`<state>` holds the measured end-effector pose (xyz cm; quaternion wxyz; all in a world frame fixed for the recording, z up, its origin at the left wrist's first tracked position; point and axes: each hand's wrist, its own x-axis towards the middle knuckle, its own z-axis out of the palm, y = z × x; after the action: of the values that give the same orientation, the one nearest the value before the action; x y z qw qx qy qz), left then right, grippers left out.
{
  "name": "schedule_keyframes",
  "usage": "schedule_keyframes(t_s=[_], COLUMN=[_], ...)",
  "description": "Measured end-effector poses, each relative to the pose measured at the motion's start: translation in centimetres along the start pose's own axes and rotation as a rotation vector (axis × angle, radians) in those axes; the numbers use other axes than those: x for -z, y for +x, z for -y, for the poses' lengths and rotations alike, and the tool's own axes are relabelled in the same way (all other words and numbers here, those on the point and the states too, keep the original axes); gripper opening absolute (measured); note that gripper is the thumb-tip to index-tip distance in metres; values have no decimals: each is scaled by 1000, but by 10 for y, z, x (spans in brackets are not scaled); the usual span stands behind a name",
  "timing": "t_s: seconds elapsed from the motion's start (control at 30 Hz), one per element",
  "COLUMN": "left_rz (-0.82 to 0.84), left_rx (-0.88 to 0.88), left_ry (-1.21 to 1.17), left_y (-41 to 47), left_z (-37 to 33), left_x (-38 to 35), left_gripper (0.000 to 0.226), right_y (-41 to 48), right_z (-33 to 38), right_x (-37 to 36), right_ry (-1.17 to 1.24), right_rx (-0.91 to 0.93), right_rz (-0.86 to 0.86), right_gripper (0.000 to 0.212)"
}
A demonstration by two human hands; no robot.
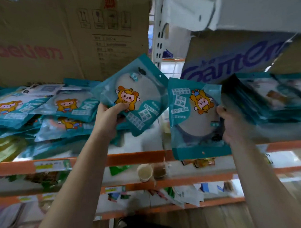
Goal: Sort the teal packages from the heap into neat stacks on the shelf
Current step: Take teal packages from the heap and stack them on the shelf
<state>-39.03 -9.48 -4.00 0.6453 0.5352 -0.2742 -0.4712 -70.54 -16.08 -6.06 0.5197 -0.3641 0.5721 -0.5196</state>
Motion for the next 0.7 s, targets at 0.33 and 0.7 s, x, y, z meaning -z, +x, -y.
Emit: schedule_keyframes(t_s=[0.33,0.7], left_rz=[88,61], left_rx=[129,165], left_ry=[-113,-192], left_y=[-84,-107], left_z=[81,106], left_x=[-126,-231], left_gripper=[25,30], right_y=[-16,1], right_z=[0,12], right_x=[176,285], right_ry=[-10,138], right_rx=[39,66], right_rz=[-147,-257], right_gripper=[12,7])
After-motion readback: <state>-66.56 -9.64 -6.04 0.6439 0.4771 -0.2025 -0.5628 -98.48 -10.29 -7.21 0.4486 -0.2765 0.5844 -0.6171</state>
